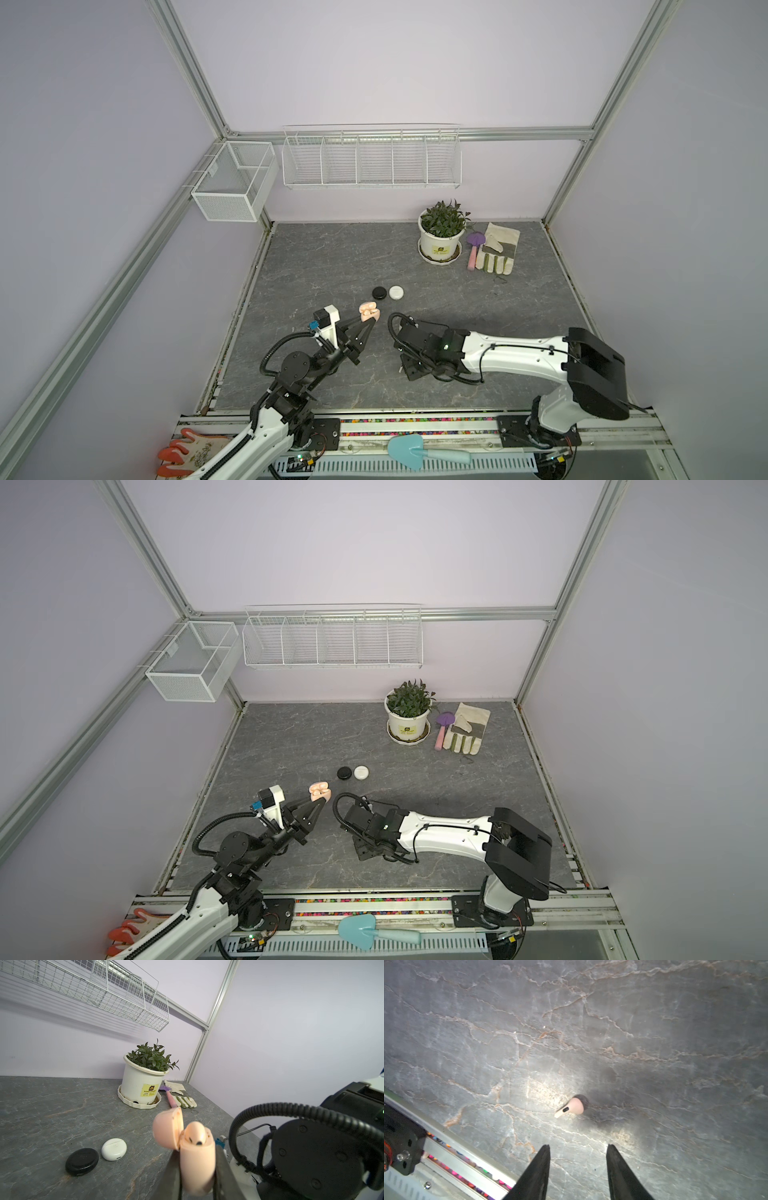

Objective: Insert wireless bluetooth earbuds into charging case
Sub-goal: Pick up the wireless bluetooth earbud from the bottom-center of the table.

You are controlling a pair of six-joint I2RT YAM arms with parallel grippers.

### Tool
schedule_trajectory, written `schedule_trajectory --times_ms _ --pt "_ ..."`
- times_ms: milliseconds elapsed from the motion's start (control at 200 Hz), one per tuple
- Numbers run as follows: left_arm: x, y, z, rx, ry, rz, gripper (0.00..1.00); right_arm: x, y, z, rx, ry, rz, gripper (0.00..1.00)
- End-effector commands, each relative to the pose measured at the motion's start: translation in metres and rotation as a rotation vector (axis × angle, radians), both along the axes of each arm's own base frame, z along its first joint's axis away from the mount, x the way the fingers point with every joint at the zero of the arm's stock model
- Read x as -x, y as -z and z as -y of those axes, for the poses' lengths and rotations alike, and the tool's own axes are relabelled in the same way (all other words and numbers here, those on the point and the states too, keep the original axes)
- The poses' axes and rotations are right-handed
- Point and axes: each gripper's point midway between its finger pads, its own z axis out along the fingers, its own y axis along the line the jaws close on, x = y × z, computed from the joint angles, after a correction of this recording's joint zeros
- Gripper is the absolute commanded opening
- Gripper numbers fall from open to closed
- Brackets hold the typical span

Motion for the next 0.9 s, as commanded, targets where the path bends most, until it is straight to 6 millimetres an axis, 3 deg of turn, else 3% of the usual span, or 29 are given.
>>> schedule_trajectory --times_ms 0,900 --pt "-0.004 -0.009 -0.005 0.017 -0.034 -0.011 0.00 0.007 0.016 0.002 0.041 0.045 -0.062 0.49" --pt "-0.004 -0.006 -0.011 0.004 -0.065 -0.014 0.00 -0.001 0.045 -0.023 0.096 -0.071 -0.076 0.46"
